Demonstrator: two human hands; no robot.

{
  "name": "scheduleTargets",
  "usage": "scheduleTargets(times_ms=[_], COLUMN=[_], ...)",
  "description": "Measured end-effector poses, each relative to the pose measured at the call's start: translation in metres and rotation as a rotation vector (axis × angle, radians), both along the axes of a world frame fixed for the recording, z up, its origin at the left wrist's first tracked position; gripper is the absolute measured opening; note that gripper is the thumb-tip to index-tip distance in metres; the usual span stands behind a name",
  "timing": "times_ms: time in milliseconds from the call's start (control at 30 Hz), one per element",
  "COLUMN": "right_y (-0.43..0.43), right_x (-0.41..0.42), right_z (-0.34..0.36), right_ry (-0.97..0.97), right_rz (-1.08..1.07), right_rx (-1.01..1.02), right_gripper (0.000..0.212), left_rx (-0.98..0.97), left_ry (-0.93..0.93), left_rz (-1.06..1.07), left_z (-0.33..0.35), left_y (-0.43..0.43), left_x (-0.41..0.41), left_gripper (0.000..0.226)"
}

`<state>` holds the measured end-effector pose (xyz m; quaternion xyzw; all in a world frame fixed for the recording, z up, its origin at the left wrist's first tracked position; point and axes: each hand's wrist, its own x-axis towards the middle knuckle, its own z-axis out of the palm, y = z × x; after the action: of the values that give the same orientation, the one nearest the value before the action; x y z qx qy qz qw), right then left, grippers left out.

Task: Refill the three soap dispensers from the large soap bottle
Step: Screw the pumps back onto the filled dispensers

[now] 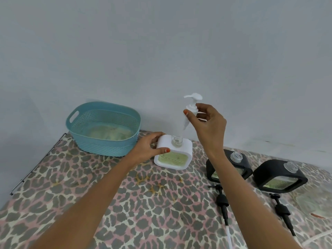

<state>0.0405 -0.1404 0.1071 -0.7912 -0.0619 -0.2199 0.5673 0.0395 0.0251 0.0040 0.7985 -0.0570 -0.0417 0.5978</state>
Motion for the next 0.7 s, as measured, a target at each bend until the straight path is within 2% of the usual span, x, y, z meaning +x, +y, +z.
scheduleTargets(times_ms=[233,367,500,600,700], right_y=[-0.001,-0.001,-0.001,-0.001,-0.001], right_x=[-0.006,-0.008,-0.009,-0.010,-0.010], right_z=[-0.040,-0.052,-0.061,-0.070,-0.078], right_ry=[0.085,0.054,0.052,0.108,0.135], right_rz=[0.084,0.100,0.113,0.133,0.119], right_rx=[-0.087,-0.118,-0.202,-0.247,-0.270], right_gripper=[0.038,0.034,0.029,0.029,0.032], left_rx=[-0.062,-0.079,-0.079,-0.076,-0.075], left_ry=[0.040,0.039,0.050,0.035,0.032], left_rz=[-0.012,-0.022,-0.018,-0.009,-0.013], left_z=[-0.001,-0.003,-0.004,-0.003,-0.004], left_y=[0.001,0.002,0.003,0.001,0.001], left_x=[0.002,0.004,0.003,0.003,0.003], left_gripper=[0.056,0.053,0.064,0.052,0.053])
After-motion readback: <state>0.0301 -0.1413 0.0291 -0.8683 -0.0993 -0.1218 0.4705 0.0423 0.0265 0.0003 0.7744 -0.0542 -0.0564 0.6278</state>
